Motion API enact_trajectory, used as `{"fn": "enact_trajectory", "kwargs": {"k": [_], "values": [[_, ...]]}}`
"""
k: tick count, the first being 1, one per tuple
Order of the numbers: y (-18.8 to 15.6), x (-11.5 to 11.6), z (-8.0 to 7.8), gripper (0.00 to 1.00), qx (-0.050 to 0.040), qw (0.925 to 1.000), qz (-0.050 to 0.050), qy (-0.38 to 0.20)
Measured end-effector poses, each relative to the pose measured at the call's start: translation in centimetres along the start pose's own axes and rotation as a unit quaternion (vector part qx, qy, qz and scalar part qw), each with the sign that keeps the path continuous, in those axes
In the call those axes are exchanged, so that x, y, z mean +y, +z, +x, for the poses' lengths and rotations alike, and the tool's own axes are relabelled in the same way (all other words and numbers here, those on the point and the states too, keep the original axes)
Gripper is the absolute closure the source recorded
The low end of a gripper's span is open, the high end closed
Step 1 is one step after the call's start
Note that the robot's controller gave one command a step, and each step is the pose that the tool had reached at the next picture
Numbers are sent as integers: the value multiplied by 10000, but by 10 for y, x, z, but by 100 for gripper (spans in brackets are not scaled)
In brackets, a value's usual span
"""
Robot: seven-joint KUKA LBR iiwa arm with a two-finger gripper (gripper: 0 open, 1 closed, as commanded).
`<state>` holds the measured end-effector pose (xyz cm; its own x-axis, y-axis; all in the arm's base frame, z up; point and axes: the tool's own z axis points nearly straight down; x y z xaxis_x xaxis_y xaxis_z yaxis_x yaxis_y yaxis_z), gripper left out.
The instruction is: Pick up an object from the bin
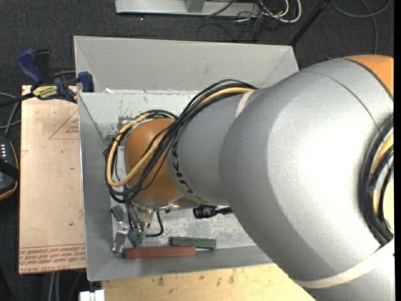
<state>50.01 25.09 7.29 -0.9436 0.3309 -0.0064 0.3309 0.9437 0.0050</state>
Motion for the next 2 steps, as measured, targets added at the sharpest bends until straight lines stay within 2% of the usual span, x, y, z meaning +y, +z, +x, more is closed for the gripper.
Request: {"fn": "enact_trajectory", "kwargs": {"k": [1, 2], "values": [[-3, 7, -9, 100, -7, 9972, -20, 747], [-3, 7, -9, 100, -7, 9972, -23, 753]]}}
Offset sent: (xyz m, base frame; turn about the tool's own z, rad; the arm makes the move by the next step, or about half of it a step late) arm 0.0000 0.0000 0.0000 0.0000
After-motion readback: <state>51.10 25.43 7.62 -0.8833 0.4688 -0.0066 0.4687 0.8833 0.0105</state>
